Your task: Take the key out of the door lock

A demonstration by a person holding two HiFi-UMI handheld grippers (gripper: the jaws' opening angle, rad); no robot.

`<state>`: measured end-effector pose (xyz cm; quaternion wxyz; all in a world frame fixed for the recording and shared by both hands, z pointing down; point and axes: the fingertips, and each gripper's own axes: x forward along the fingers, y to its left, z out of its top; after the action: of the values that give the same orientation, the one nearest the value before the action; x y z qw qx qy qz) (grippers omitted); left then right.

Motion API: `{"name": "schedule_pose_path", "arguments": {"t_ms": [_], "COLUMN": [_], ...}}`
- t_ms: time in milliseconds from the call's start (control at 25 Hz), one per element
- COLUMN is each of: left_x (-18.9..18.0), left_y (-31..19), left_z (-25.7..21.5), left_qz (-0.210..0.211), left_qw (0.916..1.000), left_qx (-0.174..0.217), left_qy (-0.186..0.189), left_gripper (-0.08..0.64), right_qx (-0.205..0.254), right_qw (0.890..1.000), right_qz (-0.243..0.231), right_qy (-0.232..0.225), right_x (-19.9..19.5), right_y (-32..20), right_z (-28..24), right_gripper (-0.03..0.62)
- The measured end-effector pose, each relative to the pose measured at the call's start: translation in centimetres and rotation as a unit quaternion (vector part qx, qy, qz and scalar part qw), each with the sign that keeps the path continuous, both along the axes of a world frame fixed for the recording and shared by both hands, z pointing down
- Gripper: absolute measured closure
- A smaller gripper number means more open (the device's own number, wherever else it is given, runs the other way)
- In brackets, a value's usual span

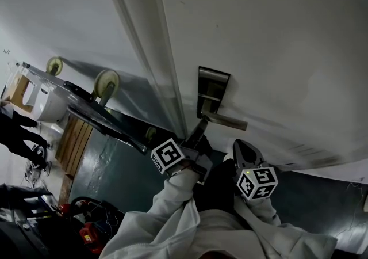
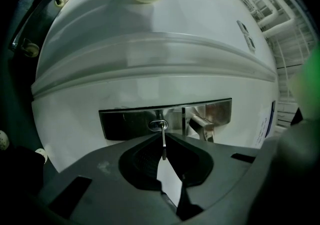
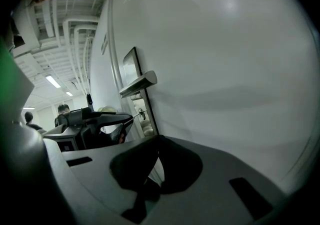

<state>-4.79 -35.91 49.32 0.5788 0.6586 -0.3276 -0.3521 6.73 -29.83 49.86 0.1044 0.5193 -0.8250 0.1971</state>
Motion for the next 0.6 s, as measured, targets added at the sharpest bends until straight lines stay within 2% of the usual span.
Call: {"name": "schedule_pose_path", "arguments": {"t_ms": [400,600], "left_x": [-0.5,-0.6], "left_y": [1.0,1.4], "left_z": [0.3,-0.2], "left_qz": [0.004,0.007], "left_qw": [0.9999,0.9999], "left_qx": [-0.001,0.007], "left_qy": [-0.010,0.006], "left_gripper": [0.534,0.534], "right_qx": [0.005,0.005], "right_qw": [1.000,1.000], "right_qz": [-0.003,-0.004], "right_qy": [0.000,0.000], "right_x": [-0.6,-0.9], "right_y": [0.5,0.9], "right_z": [-0.1,-0.1], "right_gripper": [0.540,0.540]}}
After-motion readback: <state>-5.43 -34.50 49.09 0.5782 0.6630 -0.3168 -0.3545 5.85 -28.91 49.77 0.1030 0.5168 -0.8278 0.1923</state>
